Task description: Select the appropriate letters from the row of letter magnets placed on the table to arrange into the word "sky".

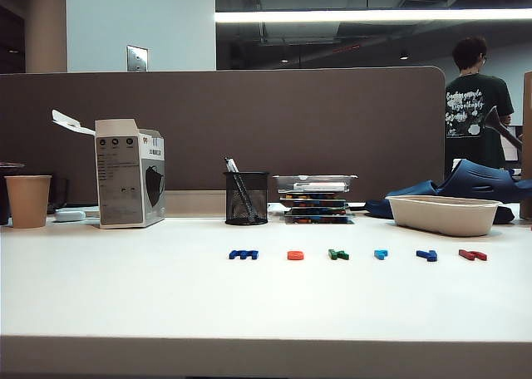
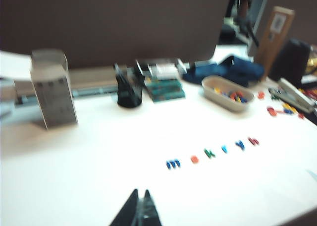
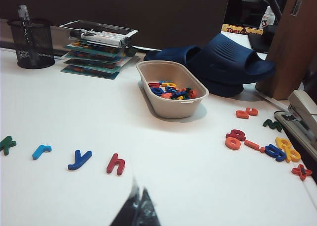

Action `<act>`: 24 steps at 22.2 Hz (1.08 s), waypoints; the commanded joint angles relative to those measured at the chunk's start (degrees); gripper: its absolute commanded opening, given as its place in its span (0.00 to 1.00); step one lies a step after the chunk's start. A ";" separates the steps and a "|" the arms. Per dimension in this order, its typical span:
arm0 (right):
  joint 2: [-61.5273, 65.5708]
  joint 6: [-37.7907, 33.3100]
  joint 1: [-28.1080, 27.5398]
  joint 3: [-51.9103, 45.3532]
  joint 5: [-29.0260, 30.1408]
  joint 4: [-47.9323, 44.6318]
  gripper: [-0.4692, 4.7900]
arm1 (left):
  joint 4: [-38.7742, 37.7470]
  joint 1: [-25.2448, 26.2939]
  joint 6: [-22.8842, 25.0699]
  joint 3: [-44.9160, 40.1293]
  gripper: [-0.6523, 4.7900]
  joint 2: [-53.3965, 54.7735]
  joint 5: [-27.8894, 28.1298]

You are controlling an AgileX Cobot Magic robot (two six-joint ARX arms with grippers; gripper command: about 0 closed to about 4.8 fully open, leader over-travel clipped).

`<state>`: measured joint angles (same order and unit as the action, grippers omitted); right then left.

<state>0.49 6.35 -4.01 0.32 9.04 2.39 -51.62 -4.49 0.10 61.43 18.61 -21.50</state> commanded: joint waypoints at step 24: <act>-0.63 -0.35 -0.04 -0.31 -0.57 -0.90 0.10 | -14.62 -44.50 -38.25 34.32 0.11 45.13 27.04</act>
<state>0.49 6.11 -4.10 0.32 8.75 2.39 -67.44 -48.05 -37.82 95.50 63.46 1.52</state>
